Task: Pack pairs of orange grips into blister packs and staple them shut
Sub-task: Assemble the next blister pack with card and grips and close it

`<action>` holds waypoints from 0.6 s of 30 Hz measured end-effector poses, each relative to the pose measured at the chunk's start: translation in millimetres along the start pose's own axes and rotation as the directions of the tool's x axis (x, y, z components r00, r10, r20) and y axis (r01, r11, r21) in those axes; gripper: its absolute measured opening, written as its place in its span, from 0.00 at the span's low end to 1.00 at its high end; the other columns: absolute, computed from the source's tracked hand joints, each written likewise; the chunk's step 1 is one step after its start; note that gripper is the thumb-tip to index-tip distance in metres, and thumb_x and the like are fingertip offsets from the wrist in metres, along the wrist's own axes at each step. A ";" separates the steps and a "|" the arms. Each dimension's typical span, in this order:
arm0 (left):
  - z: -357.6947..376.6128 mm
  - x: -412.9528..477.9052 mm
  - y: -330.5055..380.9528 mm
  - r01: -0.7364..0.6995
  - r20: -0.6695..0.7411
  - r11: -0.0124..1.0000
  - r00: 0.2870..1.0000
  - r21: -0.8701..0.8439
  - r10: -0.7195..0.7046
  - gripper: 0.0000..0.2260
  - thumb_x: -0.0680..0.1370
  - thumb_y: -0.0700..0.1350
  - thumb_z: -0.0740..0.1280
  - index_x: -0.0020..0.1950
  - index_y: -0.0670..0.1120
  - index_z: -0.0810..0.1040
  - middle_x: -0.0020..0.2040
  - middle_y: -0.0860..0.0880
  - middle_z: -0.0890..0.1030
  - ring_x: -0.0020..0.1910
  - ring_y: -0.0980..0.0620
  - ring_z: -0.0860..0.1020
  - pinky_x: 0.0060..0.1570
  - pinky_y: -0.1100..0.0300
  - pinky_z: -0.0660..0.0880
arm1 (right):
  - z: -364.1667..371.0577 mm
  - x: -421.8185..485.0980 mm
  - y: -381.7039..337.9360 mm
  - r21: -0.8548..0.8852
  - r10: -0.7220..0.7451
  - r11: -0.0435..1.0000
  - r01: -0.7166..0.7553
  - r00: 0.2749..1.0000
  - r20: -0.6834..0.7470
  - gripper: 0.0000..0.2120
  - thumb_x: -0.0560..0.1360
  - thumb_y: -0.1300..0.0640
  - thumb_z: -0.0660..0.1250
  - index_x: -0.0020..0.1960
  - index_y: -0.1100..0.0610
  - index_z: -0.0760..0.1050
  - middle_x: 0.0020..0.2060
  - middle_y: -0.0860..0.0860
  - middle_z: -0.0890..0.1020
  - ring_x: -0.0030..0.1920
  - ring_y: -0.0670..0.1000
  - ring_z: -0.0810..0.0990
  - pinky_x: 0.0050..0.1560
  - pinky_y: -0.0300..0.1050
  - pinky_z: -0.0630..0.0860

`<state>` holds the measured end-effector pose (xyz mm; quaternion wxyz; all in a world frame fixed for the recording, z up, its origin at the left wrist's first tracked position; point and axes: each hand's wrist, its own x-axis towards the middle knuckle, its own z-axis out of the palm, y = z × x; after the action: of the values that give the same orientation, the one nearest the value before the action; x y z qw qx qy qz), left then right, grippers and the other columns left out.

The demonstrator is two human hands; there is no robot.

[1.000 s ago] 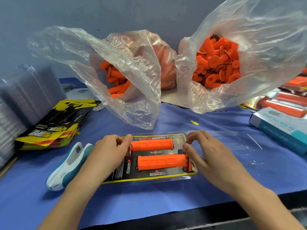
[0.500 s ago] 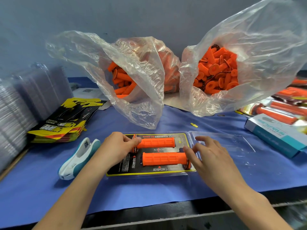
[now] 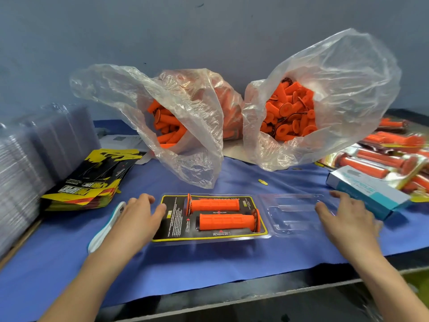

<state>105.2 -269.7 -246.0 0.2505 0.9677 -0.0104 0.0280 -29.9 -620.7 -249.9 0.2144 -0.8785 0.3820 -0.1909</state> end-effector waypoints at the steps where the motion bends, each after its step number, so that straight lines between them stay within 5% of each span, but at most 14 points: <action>1: 0.6 0.9 -1.1 0.014 0.035 1.000 0.999 0.014 -0.014 0.21 0.81 0.56 0.61 0.67 0.44 0.72 0.60 0.43 0.80 0.62 0.42 0.74 0.59 0.52 0.70 | 0.2 -4.6 1.4 0.060 0.030 0.998 -0.027 0.998 -0.060 0.24 0.78 0.47 0.63 0.72 0.51 0.67 0.71 0.61 0.66 0.72 0.63 0.62 0.71 0.62 0.54; 4: 3.0 6.0 -9.1 0.055 0.178 0.996 0.983 -0.075 -0.041 0.18 0.81 0.54 0.62 0.56 0.40 0.79 0.45 0.44 0.84 0.46 0.43 0.82 0.45 0.56 0.75 | 0.6 -13.5 4.6 0.436 0.259 0.881 -0.182 0.958 -0.123 0.25 0.78 0.52 0.65 0.73 0.53 0.65 0.73 0.61 0.61 0.69 0.64 0.65 0.68 0.58 0.62; 7: 5.9 7.9 -16.7 0.155 0.320 0.941 0.946 -0.300 -0.054 0.14 0.82 0.49 0.64 0.46 0.39 0.81 0.24 0.49 0.73 0.21 0.49 0.75 0.25 0.59 0.73 | -0.5 -16.2 2.8 0.733 0.509 0.614 -0.292 0.856 -0.086 0.28 0.78 0.54 0.65 0.76 0.53 0.60 0.74 0.60 0.58 0.56 0.59 0.72 0.53 0.47 0.66; 9: 6.5 9.9 -21.7 0.203 0.350 0.893 0.935 -0.401 -0.055 0.12 0.82 0.47 0.65 0.46 0.41 0.80 0.27 0.47 0.72 0.19 0.52 0.72 0.21 0.60 0.72 | -1.3 -15.8 -0.8 0.806 0.580 0.524 -0.274 0.808 -0.103 0.30 0.78 0.54 0.65 0.77 0.53 0.57 0.74 0.59 0.56 0.52 0.56 0.70 0.51 0.45 0.64; 12: 6.2 11.5 -27.6 0.205 0.350 0.873 0.936 -0.443 -0.043 0.09 0.81 0.47 0.65 0.48 0.42 0.78 0.33 0.45 0.74 0.21 0.52 0.72 0.21 0.58 0.73 | 0.3 -12.1 -5.6 0.865 0.620 0.453 -0.215 0.774 -0.132 0.32 0.78 0.54 0.65 0.77 0.54 0.55 0.74 0.59 0.57 0.60 0.57 0.73 0.53 0.43 0.66; 15: 5.9 11.3 -30.4 0.189 0.328 0.885 0.944 -0.426 -0.044 0.09 0.81 0.49 0.66 0.48 0.43 0.78 0.29 0.50 0.75 0.20 0.53 0.73 0.21 0.59 0.73 | 0.6 -10.5 -9.0 0.914 0.639 0.393 -0.098 0.744 -0.194 0.30 0.77 0.55 0.65 0.75 0.55 0.57 0.72 0.59 0.58 0.63 0.56 0.74 0.53 0.45 0.73; 18: 4.5 11.5 -30.3 0.168 0.309 0.912 0.950 -0.374 -0.049 0.10 0.80 0.50 0.66 0.48 0.44 0.78 0.35 0.49 0.77 0.22 0.52 0.75 0.20 0.61 0.72 | 0.0 -7.4 -10.5 0.956 0.653 0.293 0.013 0.728 -0.210 0.27 0.77 0.57 0.66 0.73 0.58 0.62 0.64 0.56 0.68 0.50 0.49 0.76 0.45 0.38 0.73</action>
<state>117.9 -245.4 -263.9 0.4378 0.8893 0.0015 -0.1323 -28.4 -608.6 -245.7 0.5733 -0.3974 0.4317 -0.5719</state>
